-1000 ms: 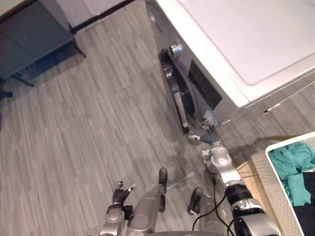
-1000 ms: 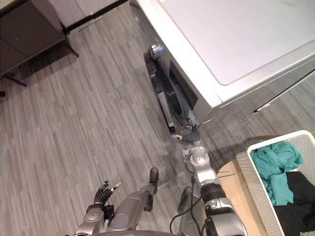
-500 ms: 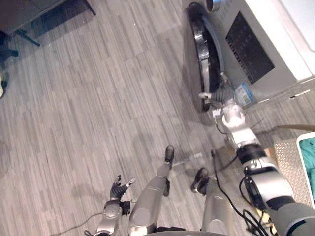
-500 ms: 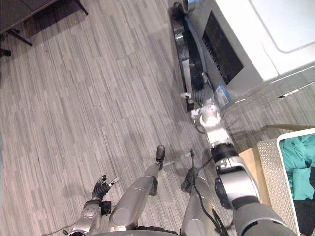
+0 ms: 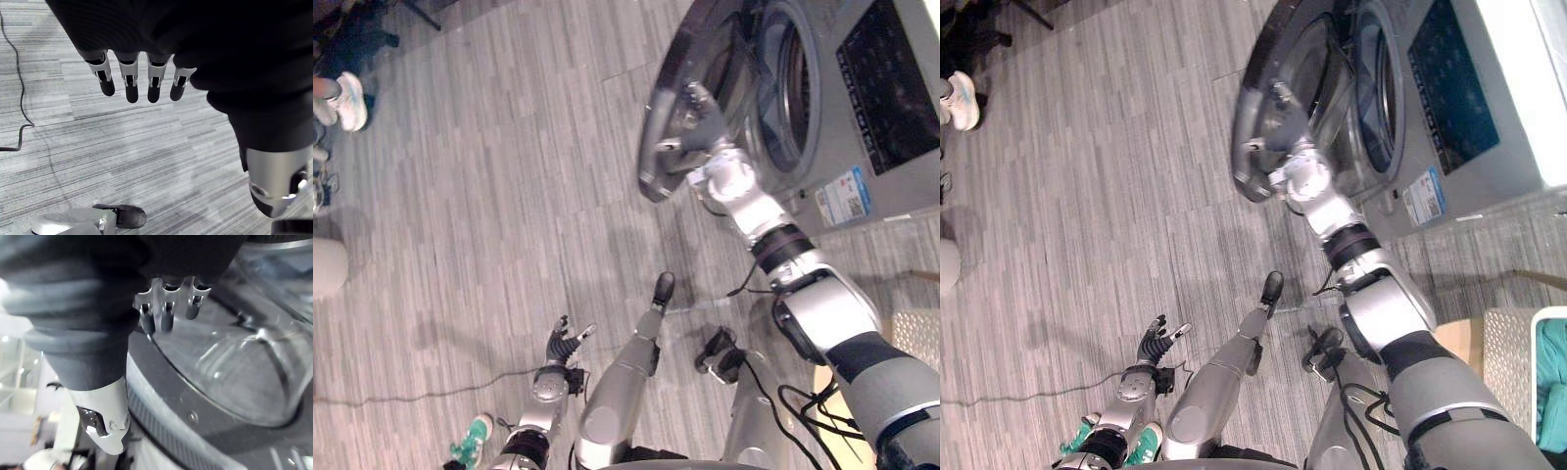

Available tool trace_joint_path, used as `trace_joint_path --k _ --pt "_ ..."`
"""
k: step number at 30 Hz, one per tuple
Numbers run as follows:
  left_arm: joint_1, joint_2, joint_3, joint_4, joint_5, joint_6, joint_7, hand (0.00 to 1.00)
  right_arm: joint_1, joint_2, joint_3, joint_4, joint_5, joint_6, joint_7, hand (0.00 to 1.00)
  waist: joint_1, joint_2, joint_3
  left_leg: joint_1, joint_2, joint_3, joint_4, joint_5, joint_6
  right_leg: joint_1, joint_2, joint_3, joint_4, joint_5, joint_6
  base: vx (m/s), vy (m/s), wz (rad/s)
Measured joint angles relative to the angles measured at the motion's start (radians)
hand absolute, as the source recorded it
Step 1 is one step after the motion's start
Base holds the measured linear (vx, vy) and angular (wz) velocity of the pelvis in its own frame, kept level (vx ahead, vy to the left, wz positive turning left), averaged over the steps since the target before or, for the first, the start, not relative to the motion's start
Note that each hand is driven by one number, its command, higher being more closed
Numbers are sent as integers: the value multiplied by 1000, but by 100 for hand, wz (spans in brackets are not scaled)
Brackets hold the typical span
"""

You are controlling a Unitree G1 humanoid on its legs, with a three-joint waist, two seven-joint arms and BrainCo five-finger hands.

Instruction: Pick up the laundry basket with both hands and put the clothes into the washing machine.

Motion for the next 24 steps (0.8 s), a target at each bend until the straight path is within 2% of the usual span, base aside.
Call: trace_joint_path --k 3,5,9,13,17,19,21,23,24 --pt "-1 -3 -4 -20 -7 -10 4 0 -72 4 0 -51 19 -45 -3 0 1 0 0 9 -7 -23 1 5 -7 27 1 -5 4 -14 2 5 -128 40" --pt "-1 -3 -12 -19 -9 -10 5 0 -77 0 0 -75 35 -58 -4 0 1 0 0 15 -8 -31 1 6 -8 36 1 -8 3 -15 3 -20 -89 13" --pt "-23 -2 -51 -19 -19 -15 12 0 -65 -50 18 -72 48 -63 0 0 -3 0 0 15 -6 -30 1 6 -8 35 10 9 -18 -15 2 -65 -44 -13" --pt "-70 5 -68 -21 -38 -17 22 0 26 -119 17 -79 48 -63 1 0 -11 1 0 12 25 25 -10 5 -7 11 66 92 -89 21 -8 -87 27 -60" --pt "-78 22 -66 -61 -38 -17 31 0 221 -188 14 -204 34 -63 21 0 -63 1 1 9 45 95 -37 5 -6 -29 93 164 -127 72 6 -46 31 -55" --pt "-101 25 -66 -61 -38 -16 39 0 335 -209 0 -254 11 -63 24 0 -75 0 1 10 54 126 -37 9 0 -35 109 196 -151 97 11 -25 6 -63" --pt "-152 34 -59 -62 -35 -13 48 0 504 -194 -38 -338 -24 -65 41 0 -112 -5 5 16 64 159 -37 9 0 -40 122 224 -168 115 13 -14 -29 -43" --pt "-199 46 -35 -62 -33 -11 51 0 601 -157 -58 -357 -41 -68 55 0 -130 -23 17 30 72 169 -38 9 0 -40 135 252 -177 125 10 -18 -78 -46" --pt "-237 55 -29 -61 -33 -5 59 0 656 -134 -65 -358 -54 -69 65 0 -156 -26 19 31 75 172 -38 9 -1 -42 139 257 -180 127 9 -24 -83 -36"
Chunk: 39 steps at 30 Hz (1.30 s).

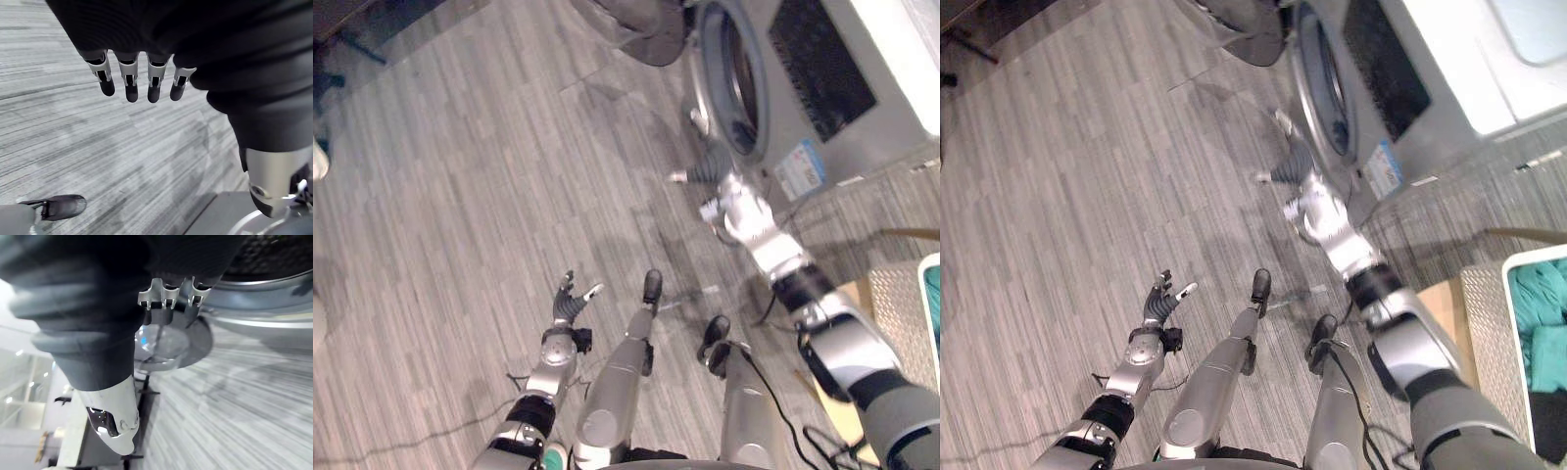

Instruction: Pick up the laundry basket with both hands and put the clothes into the washing machine.

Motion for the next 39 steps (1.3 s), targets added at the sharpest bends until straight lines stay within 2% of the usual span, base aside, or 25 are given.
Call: trace_joint_path --k 4,5,6,9,12,15,18,21,23,25,29,33,39 --pt "-134 44 9 11 0 8 12 0 122 66 -43 -23 -41 -1 18 0 -25 -27 19 -2 22 45 -1 -5 5 -24 26 37 -12 18 -8 -48 -68 -39" --pt "-176 67 15 30 -1 10 15 0 153 82 -57 -26 -60 -1 20 0 -45 -30 21 -4 26 46 -1 -12 16 -27 31 38 -16 19 -8 -25 -40 -17" --pt "-196 80 19 46 -1 11 19 0 171 89 -70 -30 -67 -2 20 0 -53 -35 24 -4 26 49 -1 -12 16 -29 31 42 -16 19 -8 -18 -40 -18" --pt "-343 229 81 144 -1 29 39 0 308 113 -170 -120 -97 -7 19 0 -98 -77 47 -25 29 85 -1 -15 17 -67 40 76 -18 28 -1 -7 -41 -30" --pt "-423 340 126 167 0 45 65 0 415 121 -251 -234 -93 -26 14 0 -120 -101 61 -57 30 109 -1 -15 17 -106 42 94 -19 34 3 12 -32 -17" --pt "-462 380 167 155 0 56 73 0 506 154 -299 -376 -78 -47 -5 0 -120 -116 70 -73 38 147 1 -15 17 -126 48 103 -32 51 5 28 -27 -25" --pt "-484 420 216 113 2 66 71 0 590 199 -328 -550 -36 -78 -17 0 -121 -122 73 -111 58 184 29 -36 45 -141 64 104 -65 77 8 36 -8 -24" --pt "-505 431 289 83 9 80 70 0 652 218 -362 -670 -6 -89 -32 0 -120 -137 81 -145 68 211 95 -81 52 -142 66 106 -72 82 10 32 4 -6" --pt "-506 457 332 73 30 89 68 0 690 219 -384 -741 26 -112 -34 0 -119 -140 82 -187 85 217 162 -113 57 -141 77 101 -95 95 14 30 3 -4" --pt "-505 477 370 64 36 101 68 0 705 220 -390 -775 45 -122 -33 0 -117 -150 88 -202 92 221 188 -126 58 -140 81 99 -104 98 13 15 2 -3" --pt "-501 487 436 44 39 119 69 0 715 221 -401 -816 65 -129 -33 0 -107 -151 88 -219 112 224 214 -136 59 -122 97 83 -144 121 14 0 0 0" --pt "-501 492 444 39 79 122 70 0 741 220 -409 -822 76 -151 -33 0 -94 -152 88 -225 117 234 218 -142 63 -121 98 75 -149 122 13 -1 2 2" --pt "-500 493 473 38 119 130 71 0 749 221 -409 -822 82 -153 -33 0 -97 -159 88 -242 120 237 245 -154 69 -120 98 74 -160 133 12 3 8 -1"
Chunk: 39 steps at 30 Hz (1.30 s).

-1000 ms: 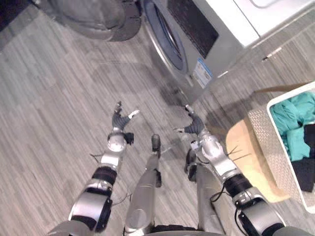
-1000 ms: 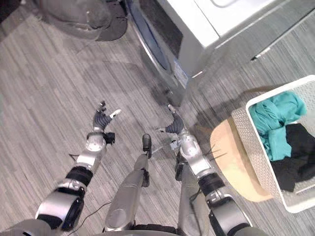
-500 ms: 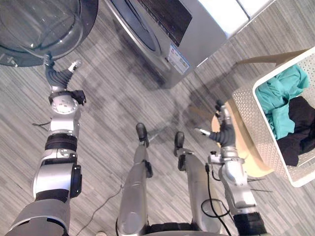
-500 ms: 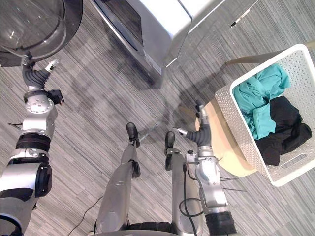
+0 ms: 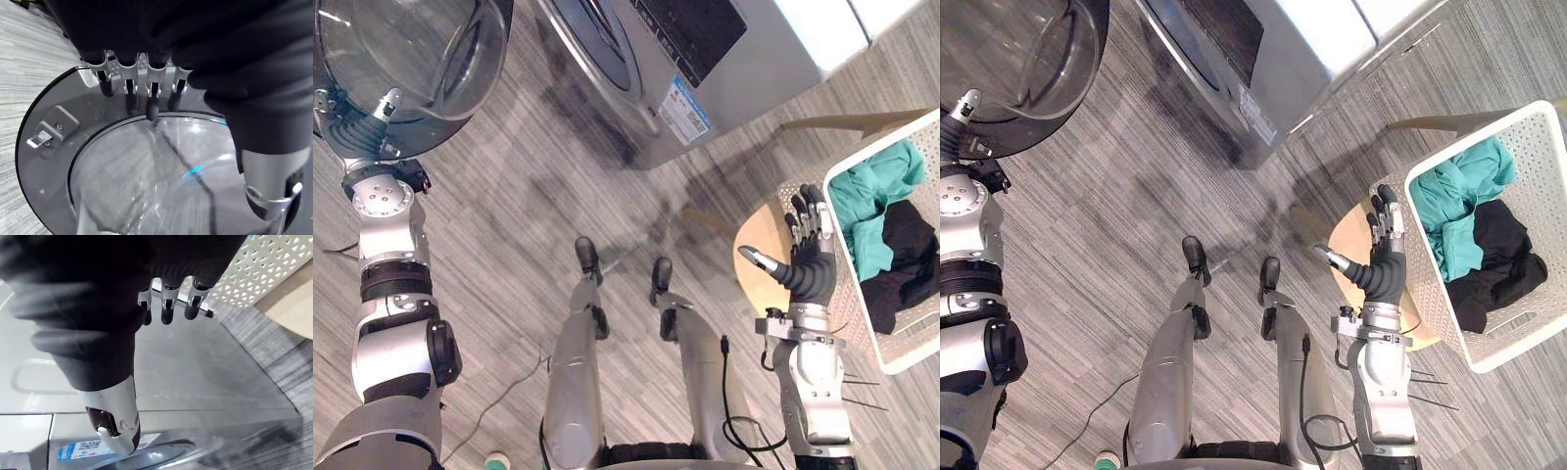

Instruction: Pick up the laundry basket with both hands and put the clothes into the washing machine.

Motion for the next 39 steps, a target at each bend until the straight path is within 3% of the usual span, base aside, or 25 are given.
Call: trace_joint_path --k 4,8,11,15,17,19,21,23,24,26,27,28,29,31,32,35,36,37,38,39 --pt "13 -1 2 0 1 7 0 0 0 0 1 -1 -1 0 0 0 0 -2 0 0 1 0 9 0 0 8 0 -2 -2 2 0 4 -1 1" --pt "88 -54 -14 -60 1 7 1 0 0 0 1 -9 -2 0 -1 0 1 -3 -1 37 3 3 21 -9 3 47 -1 -2 0 2 0 0 0 0" --pt "246 -138 -85 -208 -19 -25 -2 0 -1 -1 0 -56 -3 0 -14 0 4 -4 -1 98 3 18 23 -22 3 96 -5 5 10 -2 3 4 1 -7" --pt "525 -339 -174 -363 -104 -92 -55 0 -2 -1 -2 -72 -11 4 -15 0 7 -9 -13 216 -1 60 78 -91 5 194 -24 40 54 -51 13 -21 7 -20" --pt "671 -437 -195 -356 -123 -100 -81 0 -2 -1 -21 -54 -28 6 -15 0 4 -13 -88 242 10 99 112 -132 8 208 -18 81 51 -64 25 -1 16 -55" --pt "773 -477 -223 -294 -123 -101 -116 0 -14 -1 -45 2 -53 7 -14 0 2 -15 -133 292 24 142 140 -163 2 247 5 141 22 -56 28 57 55 -91" --pt "852 -490 -227 -206 -119 -100 -139 0 -31 -3 -61 80 -70 14 -13 0 -3 -16 -174 338 51 199 167 -207 -5 283 36 216 -27 -30 39 54 80 -128" --pt "917 -495 -213 -100 -117 -97 -166 0 -66 -6 -77 170 -82 36 -12 0 -27 -16 -213 381 84 287 172 -241 -3 303 50 275 -104 4 55 62 84 -138" --pt "920 -498 -207 -74 -117 -95 -174 0 -73 -5 -88 187 -83 43 -11 0 -28 -16 -213 405 84 317 167 -249 -1 309 25 235 -112 -2 44 61 99 -135" --pt "953 -509 -197 -20 -103 -83 -193 0 -93 -14 -109 264 -101 52 -10 0 -33 -14 -215 516 105 453 166 -293 -8 363 -97 -27 -115 4 15 62 122 -141" --pt "967 -511 -197 -13 -96 -83 -198 0 -100 -18 -108 283 -102 52 -10 0 -31 -13 -218 544 114 486 169 -307 -17 383 -126 -106 -114 9 -6 102 104 -152" --pt "984 -513 -197 18 -85 -82 -200 0 -104 -27 -105 306 -107 53 -10 0 -27 -8 -235 587 130 545 170 -328 -34 412 -174 -251 -114 18 -33 185 59 -155" --pt "989 -512 -196 61 -83 -76 -203 0 -102 -34 -105 315 -112 53 -9 0 -25 -5 -257 614 143 591 175 -340 -52 431 -194 -336 -127 34 -28 206 30 -144" --pt "983 -513 -194 105 -80 -71 -220 0 -101 -48 -106 326 -118 56 -1 0 -38 -1 -270 647 161 637 196 -344 -62 440 -165 -307 -158 75 33 219 -66 -117" --pt "983 -520 -190 124 -64 -71 -227 0 -99 -57 -98 329 -133 65 11 0 -35 0 -273 667 189 648 227 -344 -62 439 -143 -265 -159 76 37 199 -120 -121" --pt "984 -540 -175 148 -37 -60 -243 0 -89 -82 -68 339 -177 74 32 0 -34 17 -277 673 275 622 397 -335 -48 447 -100 -209 -150 69 34 168 -118 -115" --pt "981 -548 -175 155 -20 -59 -244 0 -85 -107 -44 353 -201 75 33 0 -34 35 -280 659 315 536 512 -291 22 476 -80 -177 -154 64 27 140 -40 -85" --pt "981 -547 -179 157 -15 -58 -245 0 -81 -118 -36 358 -207 75 34 0 -35 37 -281 643 316 476 559 -252 70 491 -71 -159 -159 61 23 242 -52 -95" --pt "976 -548 -183 159 -8 -68 -246 0 -74 -134 -24 369 -220 76 39 0 -30 33 -281 563 284 306 662 -234 59 537 -87 -114 -194 57 22 279 -21 -70" --pt "972 -548 -199 159 -7 -77 -246 0 -77 -145 -18 381 -221 79 39 0 -22 31 -280 515 236 222 682 -305 17 548 -96 -86 -208 56 24 289 -4 -68"
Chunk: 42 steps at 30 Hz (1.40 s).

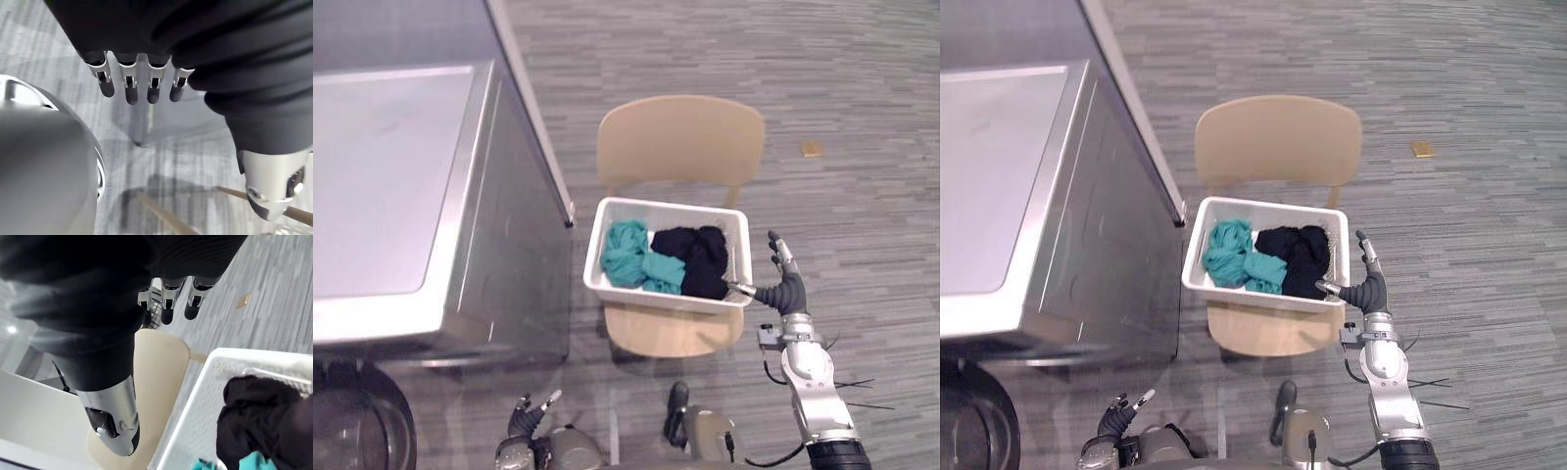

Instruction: Pick up the laundry basket with both hands and put the clothes into the washing machine.

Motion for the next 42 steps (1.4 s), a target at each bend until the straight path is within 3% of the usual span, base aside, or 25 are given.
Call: trace_joint_path --k 1,2,4,5,6,8,11,14,18,22,26,32,36,37,42 --pt "-1 2 -6 -1 0 -7 -3 0 -5 -18 3 10 -4 3 4 0 3 5 -3 -26 -26 -45 -3 -30 -15 7 -8 13 -6 0 1 234 65 -64" --pt "0 12 -17 5 1 -7 -13 0 -16 -35 10 48 -24 13 14 0 12 4 -2 -63 -90 -112 -68 -57 -26 25 -23 39 -10 2 4 168 72 -54" --pt "4 23 -45 15 2 -1 -17 0 -13 -47 14 94 -48 18 16 0 28 8 -2 -73 -156 -167 -247 -50 -44 55 -37 60 -9 4 8 184 157 -61" --pt "24 12 -64 19 3 1 -20 0 -11 -81 32 105 -65 32 16 0 33 46 -20 -65 -193 -224 -462 84 -94 68 -14 65 -12 -2 47 175 195 -60" --pt "34 6 -72 22 3 0 -22 0 -13 -100 39 105 -74 32 16 0 33 73 -26 -71 -190 -232 -499 119 -61 73 1 73 -14 -11 64 184 217 -34" --pt "21 42 -89 45 8 0 -35 0 -24 -106 47 116 -95 33 22 0 30 28 -22 -64 -244 -226 -514 109 -47 78 -49 91 -33 -31 97 173 204 14" --pt "18 47 -92 56 13 4 -36 0 -72 -140 91 156 -99 32 33 0 51 25 -17 -75 -279 -224 -539 113 -40 60 -74 97 -48 -33 100 52 96 14" --pt "-2 44 -105 54 24 3 -34 0 -222 -177 157 274 -121 33 33 0 56 40 24 -121 -291 -241 -560 141 -24 7 -80 88 -27 -41 118 -26 6 15" --pt "-36 44 -131 52 23 2 -32 0 -411 -214 226 416 -145 38 30 0 64 56 102 -174 -290 -253 -586 180 -19 -60 -76 87 11 -37 114 -69 -26 10" --pt "-74 45 -132 35 21 -7 -15 0 -589 -244 308 541 -164 47 9 0 92 62 170 -220 -293 -264 -614 211 -11 -120 -74 85 25 -22 108 -36 2 5" --pt "-111 45 -140 35 20 -19 -11 0 -717 -263 363 653 -196 59 -12 0 118 74 190 -277 -300 -301 -617 230 -8 -162 -76 54 43 -21 106 -9 12 24" --pt "-190 33 -177 45 -5 -25 9 0 -894 -298 497 796 -244 70 -40 0 186 101 213 -372 -310 -356 -643 275 -13 -260 -80 6 93 -31 92 -13 4 24" --pt "-237 21 -177 44 -19 -26 15 0 -939 -289 569 851 -274 76 -57 0 219 103 219 -408 -314 -393 -668 303 -18 -295 -80 -25 121 -49 78 -17 -27 26" --pt "-245 17 -176 44 -20 -26 22 0 -952 -286 590 865 -281 78 -58 100 221 103 219 -419 -315 -405 -672 309 -20 -307 -81 -32 134 -54 76 -12 -39 29" --pt "-291 10 -175 43 -58 -26 34 0 -988 -268 639 893 -325 95 -78 100 215 102 219 -428 -321 -444 -725 348 -31 -328 -84 -73 166 -82 72 -5 -51 22"
